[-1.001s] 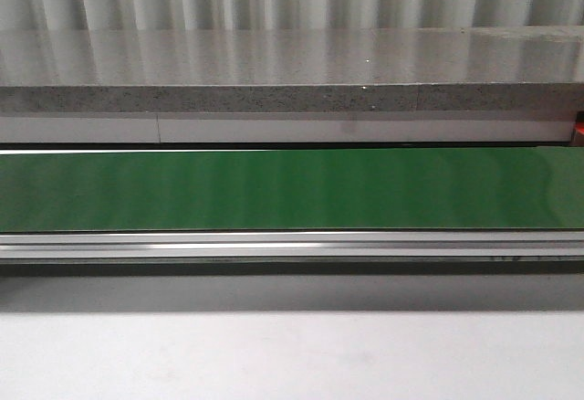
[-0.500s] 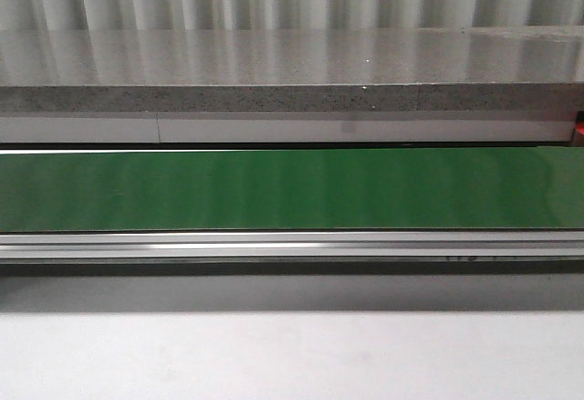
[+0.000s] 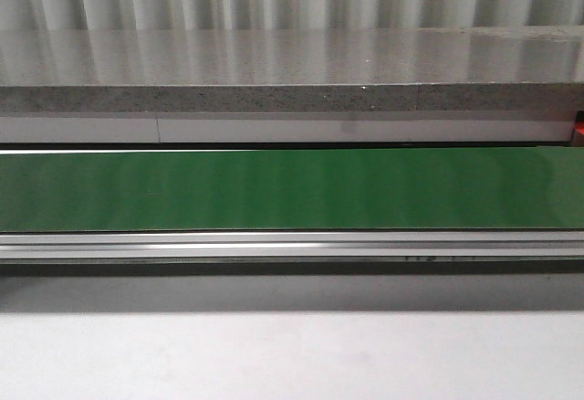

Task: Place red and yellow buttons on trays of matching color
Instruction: 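Reach the left gripper to another red button and grasp it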

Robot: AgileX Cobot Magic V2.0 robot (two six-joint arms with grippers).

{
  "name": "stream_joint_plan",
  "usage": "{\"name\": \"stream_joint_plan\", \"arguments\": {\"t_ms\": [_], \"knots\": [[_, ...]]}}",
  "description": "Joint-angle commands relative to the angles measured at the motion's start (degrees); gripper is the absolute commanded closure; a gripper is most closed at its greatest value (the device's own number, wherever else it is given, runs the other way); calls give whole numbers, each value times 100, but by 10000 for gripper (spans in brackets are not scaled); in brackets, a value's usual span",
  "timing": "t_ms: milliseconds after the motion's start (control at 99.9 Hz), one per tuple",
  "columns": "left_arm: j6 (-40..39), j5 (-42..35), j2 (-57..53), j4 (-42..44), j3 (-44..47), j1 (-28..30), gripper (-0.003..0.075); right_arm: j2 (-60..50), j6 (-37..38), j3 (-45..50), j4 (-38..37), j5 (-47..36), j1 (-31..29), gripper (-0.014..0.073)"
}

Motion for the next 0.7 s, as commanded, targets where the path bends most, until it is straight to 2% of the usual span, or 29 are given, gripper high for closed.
{"name": "stream_joint_plan", "arguments": {"t_ms": [0, 130, 230, 490, 691], "knots": [[-124, -295, 353, -24, -277, 499, 71, -30, -57, -142, 14, -404, -11, 661], [-124, -295, 1005, -307, -291, 1193, 71, -30, -57, -142, 14, -404, -11, 661], [-46, -295, 1572, -473, -339, 1487, 71, -30, -57, -142, 14, -404, -11, 661], [395, 12, 2982, -486, -1108, 1541, 71, -30, -57, -142, 14, -404, -11, 661], [420, 373, 3899, -498, -1767, 1541, 71, -30, -57, -142, 14, -404, -11, 661]]}}
